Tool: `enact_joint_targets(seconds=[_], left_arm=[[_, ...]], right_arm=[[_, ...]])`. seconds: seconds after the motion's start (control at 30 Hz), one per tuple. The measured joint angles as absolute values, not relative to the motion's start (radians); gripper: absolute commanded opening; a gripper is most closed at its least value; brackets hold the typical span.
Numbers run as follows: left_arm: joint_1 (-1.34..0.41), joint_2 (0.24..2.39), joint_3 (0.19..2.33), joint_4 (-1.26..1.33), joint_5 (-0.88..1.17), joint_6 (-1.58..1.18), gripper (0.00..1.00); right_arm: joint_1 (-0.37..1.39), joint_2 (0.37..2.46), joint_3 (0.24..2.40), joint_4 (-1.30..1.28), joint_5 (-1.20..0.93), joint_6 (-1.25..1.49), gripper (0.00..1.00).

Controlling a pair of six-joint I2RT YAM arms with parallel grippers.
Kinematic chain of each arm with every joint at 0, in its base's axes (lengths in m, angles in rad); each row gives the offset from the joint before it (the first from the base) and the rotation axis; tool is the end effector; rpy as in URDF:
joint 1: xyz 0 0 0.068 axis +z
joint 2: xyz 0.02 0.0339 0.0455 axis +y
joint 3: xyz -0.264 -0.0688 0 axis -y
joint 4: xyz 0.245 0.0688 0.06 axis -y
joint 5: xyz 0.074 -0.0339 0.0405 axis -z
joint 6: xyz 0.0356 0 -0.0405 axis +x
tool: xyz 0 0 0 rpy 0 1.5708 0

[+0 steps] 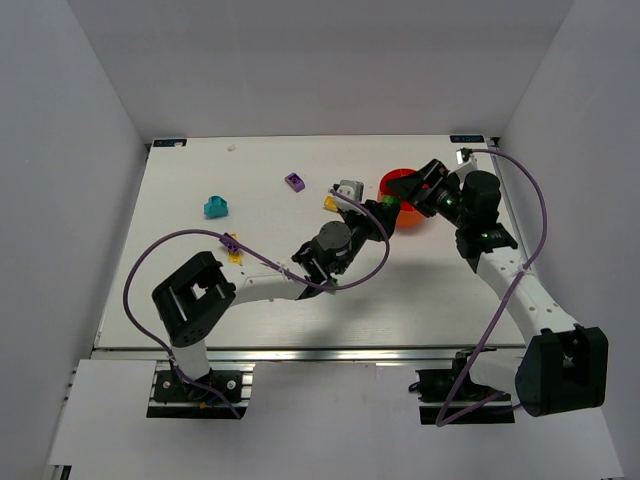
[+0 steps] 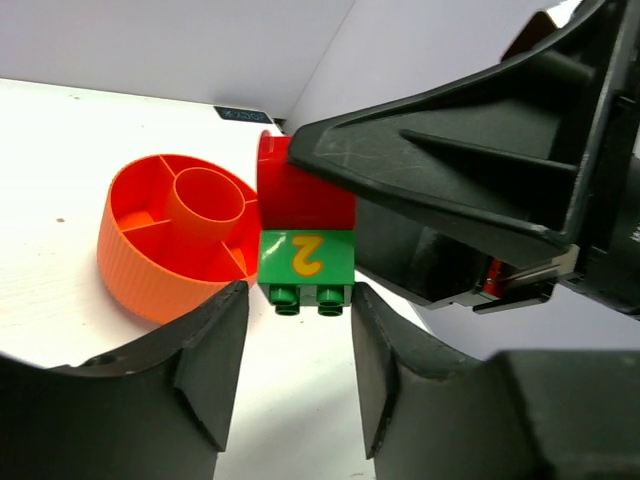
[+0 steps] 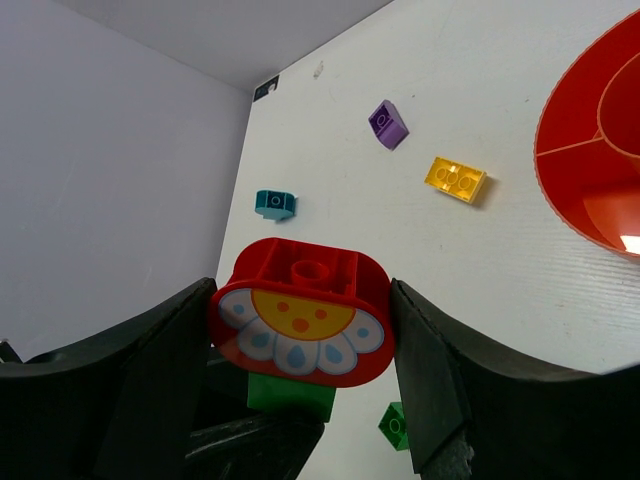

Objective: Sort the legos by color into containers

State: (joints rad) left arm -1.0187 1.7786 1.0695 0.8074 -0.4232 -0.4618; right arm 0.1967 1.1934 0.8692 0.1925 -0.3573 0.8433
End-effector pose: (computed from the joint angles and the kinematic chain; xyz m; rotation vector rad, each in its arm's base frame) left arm 0.2251 -0.3375 0.2683 0.0706 1.5436 -0.8806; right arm 0.2726 0.0670 0.3237 0.3006 1.7900 1.0615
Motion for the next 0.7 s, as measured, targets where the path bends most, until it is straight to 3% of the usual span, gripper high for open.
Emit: enact_joint_targets(seconds=[0.7], left_arm=[[-1.002,1.801,1.102,0.823,-0.435,-0.452,0.69]], right_arm=[[0.197,1.186,0.868,0.205,-0.347,0.834,0.00]])
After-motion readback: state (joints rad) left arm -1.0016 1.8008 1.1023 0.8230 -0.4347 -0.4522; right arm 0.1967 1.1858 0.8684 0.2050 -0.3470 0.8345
